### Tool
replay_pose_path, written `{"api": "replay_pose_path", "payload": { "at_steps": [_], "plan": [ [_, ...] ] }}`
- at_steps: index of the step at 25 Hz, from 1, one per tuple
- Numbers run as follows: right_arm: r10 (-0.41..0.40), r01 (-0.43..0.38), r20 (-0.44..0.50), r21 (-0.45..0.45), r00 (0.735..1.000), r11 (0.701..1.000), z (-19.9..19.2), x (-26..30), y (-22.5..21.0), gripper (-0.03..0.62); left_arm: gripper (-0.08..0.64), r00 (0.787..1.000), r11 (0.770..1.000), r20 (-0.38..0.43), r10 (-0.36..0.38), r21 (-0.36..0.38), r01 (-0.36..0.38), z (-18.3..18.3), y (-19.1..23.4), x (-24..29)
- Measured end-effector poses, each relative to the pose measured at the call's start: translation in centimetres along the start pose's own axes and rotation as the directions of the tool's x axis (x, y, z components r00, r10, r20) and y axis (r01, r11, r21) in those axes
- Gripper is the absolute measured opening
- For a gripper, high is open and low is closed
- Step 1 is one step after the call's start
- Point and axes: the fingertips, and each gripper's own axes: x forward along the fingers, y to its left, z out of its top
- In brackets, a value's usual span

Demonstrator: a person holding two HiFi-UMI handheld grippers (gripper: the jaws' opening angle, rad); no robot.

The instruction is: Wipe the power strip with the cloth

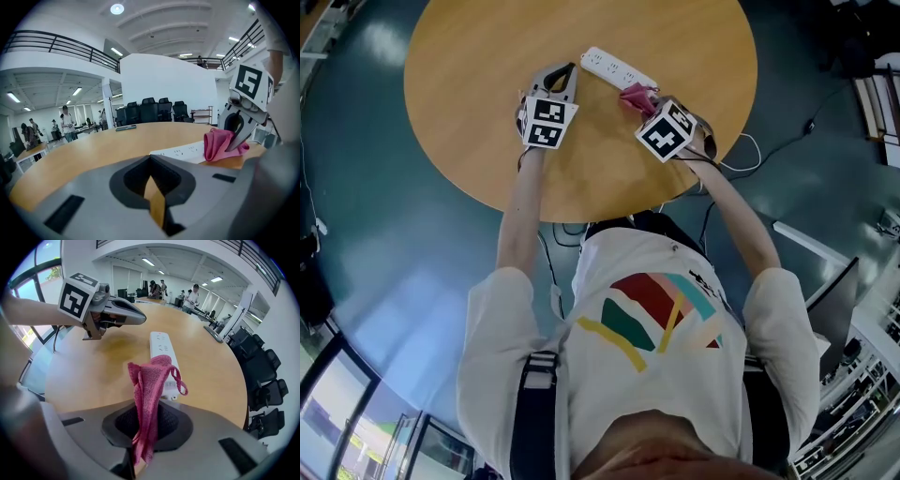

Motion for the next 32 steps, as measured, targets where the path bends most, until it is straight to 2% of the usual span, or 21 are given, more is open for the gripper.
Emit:
{"api": "replay_pose_path", "payload": {
  "at_steps": [5, 7, 9, 10, 12, 14, 16, 17, 19, 23, 26, 28, 32],
  "plan": [
    [0.016, -0.017, 0.033, 0.046, 0.999, 0.999, -4.3, -1.0, -1.7, 0.04, 0.041, 0.999, 0.998, 0.009, 0.037, -0.052, -0.037, 1.5, -3.8, 0.4],
    [0.037, -0.045, 0.096, 0.086, 0.995, 0.995, -4.5, -2.1, -1.9, 0.04, 0.041, 0.995, 0.989, 0.043, 0.085, -0.124, -0.079, 2.7, -4.6, -0.5],
    [0.07, -0.107, 0.218, 0.162, 0.973, 0.981, -3.7, -4.3, -2.0, 0.04, 0.04, 0.985, 0.969, 0.089, 0.146, -0.215, -0.124, 4.4, -5.5, -2.1],
    [0.083, -0.149, 0.299, 0.205, 0.951, 0.967, -2.9, -5.8, -2.2, 0.04, 0.041, 0.979, 0.959, 0.109, 0.172, -0.245, -0.141, 5.3, -6.2, -3.0],
    [0.08, -0.24, 0.474, 0.288, 0.877, 0.927, -1.2, -9.4, -2.9, 0.04, 0.041, 0.967, 0.946, 0.142, 0.209, -0.279, -0.163, 7.2, -7.8, -4.7],
    [0.031, -0.329, 0.633, 0.359, 0.774, 0.874, 0.2, -13.0, -3.8, 0.04, 0.041, 0.955, 0.935, 0.178, 0.236, -0.309, -0.174, 8.9, -9.3, -6.4],
    [-0.016, -0.404, 0.739, 0.386, 0.673, 0.829, 1.0, -16.1, -4.0, 0.04, 0.041, 0.942, 0.923, 0.201, 0.27, -0.331, -0.195, 10.1, -10.1, -8.2],
    [-0.026, -0.426, 0.77, 0.38, 0.637, 0.821, 1.1, -17.3, -3.7, 0.04, 0.041, 0.935, 0.916, 0.205, 0.29, -0.341, -0.209, 10.5, -10.2, -9.1],
    [-0.022, -0.434, 0.802, 0.347, 0.597, 0.831, 1.2, -19.0, -2.8, 0.039, 0.041, 0.923, 0.903, 0.213, 0.321, -0.364, -0.23, 11.3, -10.2, -10.9],
    [-0.011, -0.391, 0.83, 0.275, 0.558, 0.878, 0.8, -21.5, -1.5, 0.04, 0.041, 0.903, 0.892, 0.228, 0.363, -0.366, -0.266, 12.6, -10.6, -13.6],
    [-0.023, -0.342, 0.842, 0.243, 0.538, 0.908, 0.8, -22.5, -0.8, 0.04, 0.041, 0.893, 0.893, 0.241, 0.379, -0.347, -0.285, 13.4, -10.8, -15.1],
    [-0.022, -0.318, 0.84, 0.229, 0.542, 0.92, 0.6, -22.8, -0.4, 0.039, 0.041, 0.895, 0.902, 0.245, 0.372, -0.321, -0.287, 13.7, -11.4, -15.5],
    [-0.017, -0.309, 0.836, 0.222, 0.548, 0.925, 0.4, -23.3, -0.2, 0.038, 0.041, 0.905, 0.918, 0.242, 0.351, -0.281, -0.281, 14.2, -12.4, -15.3]
  ]
}}
